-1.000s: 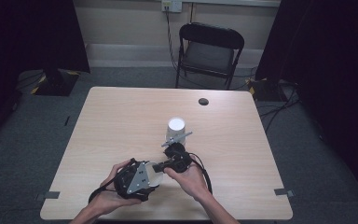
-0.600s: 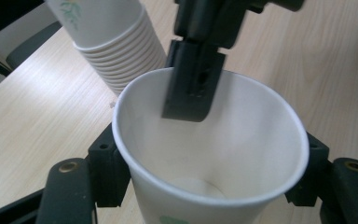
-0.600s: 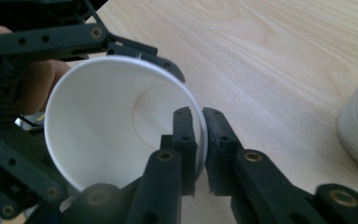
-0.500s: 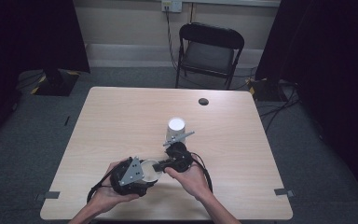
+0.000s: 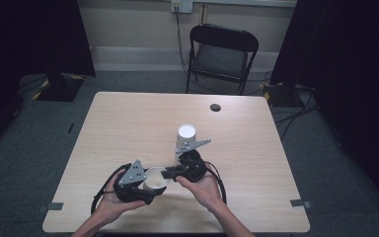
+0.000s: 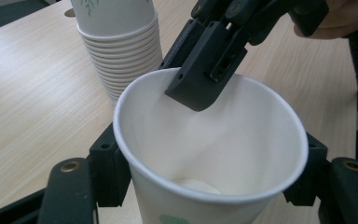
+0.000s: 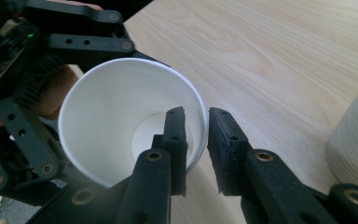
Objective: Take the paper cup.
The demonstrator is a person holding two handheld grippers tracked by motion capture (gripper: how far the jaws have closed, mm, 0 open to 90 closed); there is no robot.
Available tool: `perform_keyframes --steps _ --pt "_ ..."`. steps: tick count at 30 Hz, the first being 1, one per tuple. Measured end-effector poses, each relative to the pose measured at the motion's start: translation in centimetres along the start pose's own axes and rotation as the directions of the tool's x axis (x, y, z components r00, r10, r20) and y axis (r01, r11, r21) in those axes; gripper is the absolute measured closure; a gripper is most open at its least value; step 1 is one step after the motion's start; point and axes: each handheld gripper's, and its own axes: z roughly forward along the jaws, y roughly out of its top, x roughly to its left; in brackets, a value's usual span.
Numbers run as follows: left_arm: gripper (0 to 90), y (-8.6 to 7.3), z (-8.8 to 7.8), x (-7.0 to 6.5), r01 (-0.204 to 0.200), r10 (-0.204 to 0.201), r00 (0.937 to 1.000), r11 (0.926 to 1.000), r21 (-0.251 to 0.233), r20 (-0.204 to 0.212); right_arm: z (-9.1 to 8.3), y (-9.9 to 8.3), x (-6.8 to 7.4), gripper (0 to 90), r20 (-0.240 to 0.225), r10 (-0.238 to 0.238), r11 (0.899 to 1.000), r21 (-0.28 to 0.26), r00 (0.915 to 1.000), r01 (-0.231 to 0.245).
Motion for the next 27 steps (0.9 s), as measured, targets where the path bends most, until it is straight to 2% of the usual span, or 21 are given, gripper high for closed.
perform_keyframes --steps 5,8,10,13,15,20,23,24,27 --pt "31.8 0.0 0.0 0.1 0.011 -0.011 0.9999 0.9999 -0.002 0.003 -0.1 0.0 0.1 79.9 -0.005 -0.01 1.0 -0.011 0.9999 0.01" --pt "31.8 0.1 -0.1 0.2 0.035 -0.035 0.9993 0.9992 -0.018 0.013 -0.2 0.2 -0.1 79.6 -0.015 -0.017 1.0 -0.019 0.9998 0.016" --pt "31.7 0.1 -0.2 0.4 0.06 -0.059 0.9979 0.9977 -0.032 0.026 -0.5 0.2 0.0 79.5 -0.018 -0.018 0.999 -0.041 0.9997 0.017" --pt "31.6 0.1 -0.3 0.5 0.059 -0.059 0.9979 0.9976 -0.035 0.026 -0.6 0.2 0.0 79.1 -0.024 -0.023 0.998 -0.053 0.9995 0.022" --pt "31.3 0.0 -0.3 0.6 0.074 -0.073 0.9972 0.9967 -0.034 0.018 -0.6 0.2 0.0 77.8 -0.019 -0.027 0.997 -0.073 0.9995 0.026" --pt "30.9 -0.3 -0.3 1.1 0.106 -0.105 0.9938 0.9936 -0.037 0.037 -0.8 -0.1 -0.2 75.6 -0.027 -0.018 0.996 -0.093 0.9995 0.015" --pt "31.1 -0.4 -0.3 1.4 0.125 -0.123 0.9918 0.9915 -0.037 0.034 -1.0 -0.1 -0.2 75.6 -0.019 -0.027 0.994 -0.105 0.9995 0.025" --pt "31.3 -0.4 -0.4 1.6 0.147 -0.145 0.9885 0.988 -0.048 0.044 -1.2 -0.1 -0.2 76.3 -0.02 -0.029 0.992 -0.119 0.9994 0.026" --pt "31.5 -0.5 -0.5 1.8 0.15 -0.149 0.9882 0.9875 -0.047 0.038 -1.4 -0.1 -0.2 76.8 -0.028 -0.036 0.991 -0.13 0.999 0.032"
